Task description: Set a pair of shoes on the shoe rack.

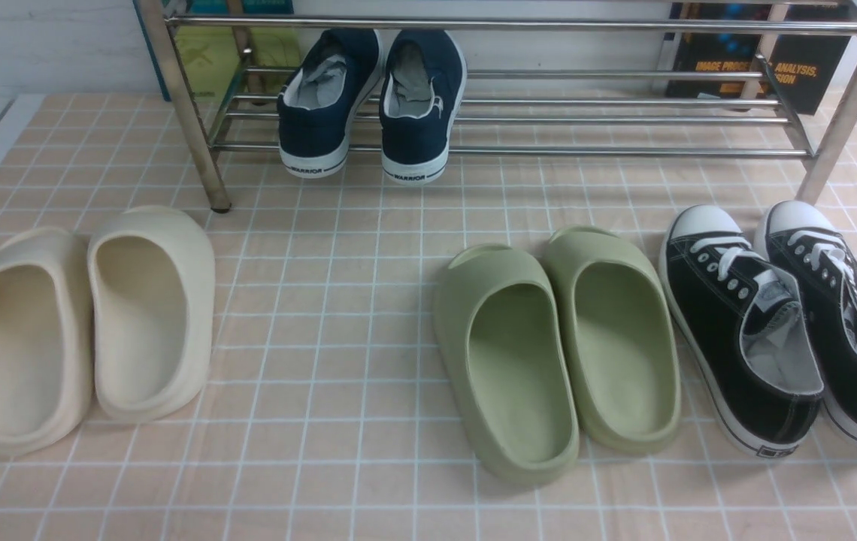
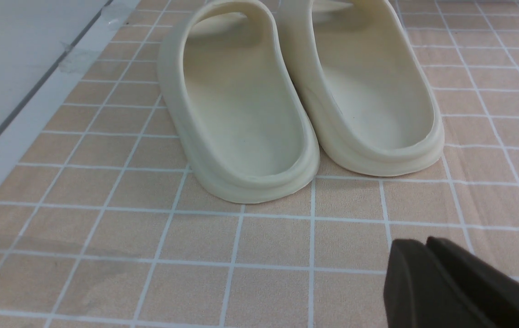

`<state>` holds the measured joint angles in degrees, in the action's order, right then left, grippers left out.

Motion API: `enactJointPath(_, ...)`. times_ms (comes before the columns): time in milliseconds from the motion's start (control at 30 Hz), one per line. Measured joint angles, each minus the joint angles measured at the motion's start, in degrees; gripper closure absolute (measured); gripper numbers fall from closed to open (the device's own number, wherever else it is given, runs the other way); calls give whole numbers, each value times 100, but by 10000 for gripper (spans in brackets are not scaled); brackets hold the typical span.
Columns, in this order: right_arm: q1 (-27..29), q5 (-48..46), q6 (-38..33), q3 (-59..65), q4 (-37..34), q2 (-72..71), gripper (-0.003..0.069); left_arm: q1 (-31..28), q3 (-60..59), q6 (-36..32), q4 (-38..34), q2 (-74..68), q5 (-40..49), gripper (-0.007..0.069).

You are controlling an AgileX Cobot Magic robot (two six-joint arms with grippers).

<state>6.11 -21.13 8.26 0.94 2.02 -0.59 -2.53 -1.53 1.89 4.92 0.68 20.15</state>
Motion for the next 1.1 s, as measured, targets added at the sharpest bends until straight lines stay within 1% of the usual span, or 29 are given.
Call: enactJointPath(1100, 0, 0, 0, 0, -5, 0, 420, 0, 0, 0, 42, 0, -5, 543)
